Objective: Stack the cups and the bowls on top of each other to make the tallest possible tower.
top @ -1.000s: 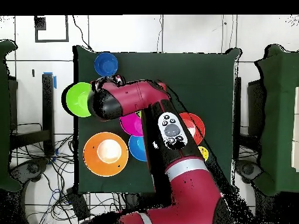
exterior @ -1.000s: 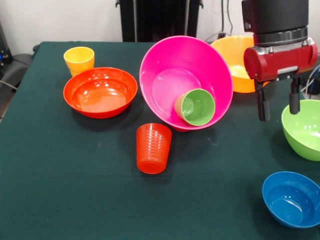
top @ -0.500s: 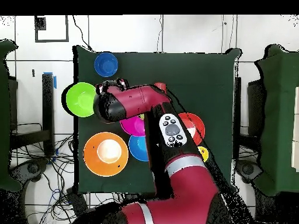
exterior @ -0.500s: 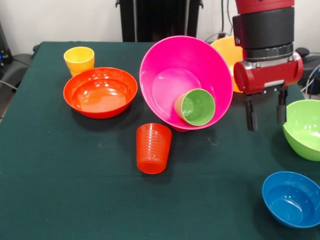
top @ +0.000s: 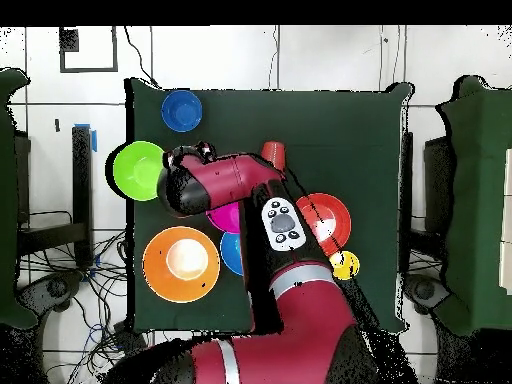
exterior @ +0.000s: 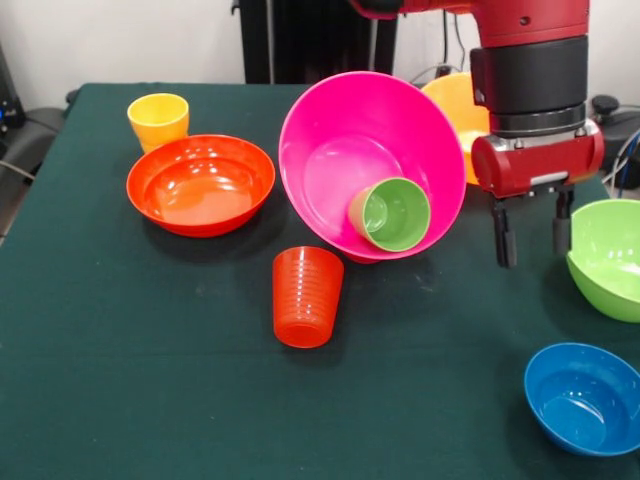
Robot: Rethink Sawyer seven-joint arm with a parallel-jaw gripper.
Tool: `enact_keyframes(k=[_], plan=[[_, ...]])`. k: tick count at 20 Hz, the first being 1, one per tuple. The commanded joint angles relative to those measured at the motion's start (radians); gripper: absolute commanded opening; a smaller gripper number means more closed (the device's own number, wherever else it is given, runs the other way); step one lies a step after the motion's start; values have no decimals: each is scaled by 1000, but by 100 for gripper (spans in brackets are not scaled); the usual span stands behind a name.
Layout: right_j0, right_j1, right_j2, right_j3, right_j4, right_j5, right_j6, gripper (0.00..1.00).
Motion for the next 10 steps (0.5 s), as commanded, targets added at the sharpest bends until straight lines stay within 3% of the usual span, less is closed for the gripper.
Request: enact_keyframes(k=[1, 10], plan=[[39, 1, -24, 40, 44, -3, 170, 100], [63, 21, -20, 56, 77, -27, 171, 100]])
